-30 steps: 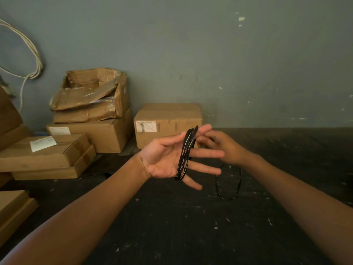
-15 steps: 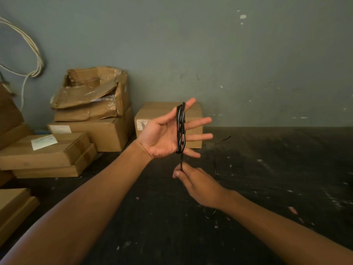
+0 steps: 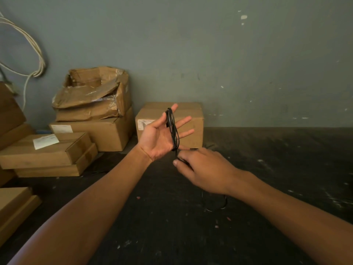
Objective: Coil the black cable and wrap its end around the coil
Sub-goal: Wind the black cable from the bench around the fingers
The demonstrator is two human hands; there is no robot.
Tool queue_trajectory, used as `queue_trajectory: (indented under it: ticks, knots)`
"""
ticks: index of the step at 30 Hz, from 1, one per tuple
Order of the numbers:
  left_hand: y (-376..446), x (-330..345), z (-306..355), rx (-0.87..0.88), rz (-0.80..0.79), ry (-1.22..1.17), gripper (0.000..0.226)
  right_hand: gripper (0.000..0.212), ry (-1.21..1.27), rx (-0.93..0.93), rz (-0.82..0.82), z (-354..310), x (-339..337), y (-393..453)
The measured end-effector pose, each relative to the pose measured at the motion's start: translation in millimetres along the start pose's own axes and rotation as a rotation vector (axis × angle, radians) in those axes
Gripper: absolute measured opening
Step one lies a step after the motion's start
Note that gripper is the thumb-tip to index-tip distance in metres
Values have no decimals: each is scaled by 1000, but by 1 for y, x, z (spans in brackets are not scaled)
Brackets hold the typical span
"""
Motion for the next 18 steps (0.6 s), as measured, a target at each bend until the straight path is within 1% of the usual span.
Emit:
queue_trajectory:
  ticks: [2, 5, 9, 12, 14, 16, 18]
  knots:
    - [-5, -4, -6, -16, 10, 30, 47, 24, -3, 7, 7, 1, -19, 5]
    - [-12, -2, -20, -104, -60, 188, 47, 22, -90, 39, 17, 14, -50, 17]
    - [-22, 5, -33, -225, -147, 313, 48, 20, -209, 72, -8, 27, -77, 33]
    - [-27, 11, -36, -286, -193, 363, 53, 15, -200, 65, 13, 32, -95, 40]
    - [-32, 15, -39, -327, -238, 407, 50, 11, -181, 39, 49, 34, -107, 43]
    - [-37, 19, -44, -369, -298, 443, 47, 12, -159, 13, 96, 37, -116, 47]
    - [-42, 24, -48, -406, -352, 445, 45, 13, -134, 6, 108, 41, -117, 50]
Point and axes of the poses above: each hand's wrist, its own y-axis towards the middle knuckle, its own x-axis out of the palm, z = x × y, the point moved 10 cm from there along y, towards the middle knuckle, and after that the axes turned 11 degrees about x, right-handed, at the moved point
